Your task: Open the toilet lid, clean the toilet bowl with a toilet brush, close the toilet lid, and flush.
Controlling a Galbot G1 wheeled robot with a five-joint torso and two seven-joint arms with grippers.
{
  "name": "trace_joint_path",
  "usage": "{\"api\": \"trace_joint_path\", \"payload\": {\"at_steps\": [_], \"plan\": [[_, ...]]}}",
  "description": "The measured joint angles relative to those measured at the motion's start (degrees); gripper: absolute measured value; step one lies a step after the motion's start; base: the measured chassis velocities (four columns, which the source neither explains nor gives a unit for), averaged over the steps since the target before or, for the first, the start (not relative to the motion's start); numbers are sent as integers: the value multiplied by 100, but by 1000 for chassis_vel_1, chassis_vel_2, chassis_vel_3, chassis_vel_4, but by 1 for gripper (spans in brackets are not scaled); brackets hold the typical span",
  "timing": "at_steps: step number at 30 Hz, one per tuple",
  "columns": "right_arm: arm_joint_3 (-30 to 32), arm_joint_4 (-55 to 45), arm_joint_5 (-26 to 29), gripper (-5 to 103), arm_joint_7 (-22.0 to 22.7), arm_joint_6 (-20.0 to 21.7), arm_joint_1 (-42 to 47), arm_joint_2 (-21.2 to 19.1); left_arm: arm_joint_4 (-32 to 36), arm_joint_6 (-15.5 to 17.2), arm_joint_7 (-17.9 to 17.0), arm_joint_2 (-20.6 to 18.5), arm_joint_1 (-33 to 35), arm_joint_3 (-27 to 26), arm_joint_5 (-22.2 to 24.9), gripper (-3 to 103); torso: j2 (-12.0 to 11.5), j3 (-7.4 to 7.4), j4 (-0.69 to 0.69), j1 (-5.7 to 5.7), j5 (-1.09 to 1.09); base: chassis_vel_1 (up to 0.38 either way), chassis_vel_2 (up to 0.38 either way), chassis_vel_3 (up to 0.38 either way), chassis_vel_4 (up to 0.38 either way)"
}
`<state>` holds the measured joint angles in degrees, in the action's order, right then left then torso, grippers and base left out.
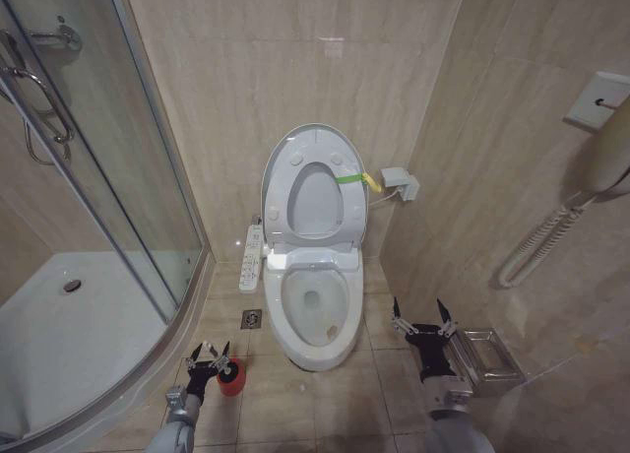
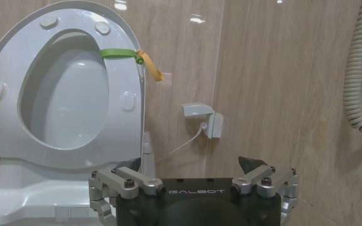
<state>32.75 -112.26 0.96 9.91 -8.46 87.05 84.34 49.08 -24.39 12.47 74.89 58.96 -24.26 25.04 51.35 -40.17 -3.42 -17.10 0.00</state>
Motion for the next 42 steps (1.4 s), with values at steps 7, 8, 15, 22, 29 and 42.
{"api": "trace_joint_path", "payload": {"at_steps": [7,8,15,22,29,42], "plan": [[0,0,0,100,0,0,0,0,-55,-23,-6,-14,17,-55,-19,94,0,0,-1,0,0,0,0,0,0],[0,0,0,100,0,0,0,0,-75,-36,7,-16,5,-62,-26,94,0,0,-1,0,0,0,0,0,0],[0,0,0,100,0,0,0,0,-222,-124,95,4,-124,-82,-84,75,0,0,-1,0,0,0,0,0,0],[0,0,0,100,0,0,0,0,-259,-183,210,52,-144,-89,-137,51,0,0,-1,0,1,0,0,0,0],[0,0,0,100,0,0,0,0,-246,-226,284,15,-80,-127,-149,24,0,0,1,0,-1,0,0,0,0],[0,0,0,100,0,0,0,0,-36,-239,275,-153,32,-200,-234,22,0,0,-1,0,0,0,0,0,0]]}}
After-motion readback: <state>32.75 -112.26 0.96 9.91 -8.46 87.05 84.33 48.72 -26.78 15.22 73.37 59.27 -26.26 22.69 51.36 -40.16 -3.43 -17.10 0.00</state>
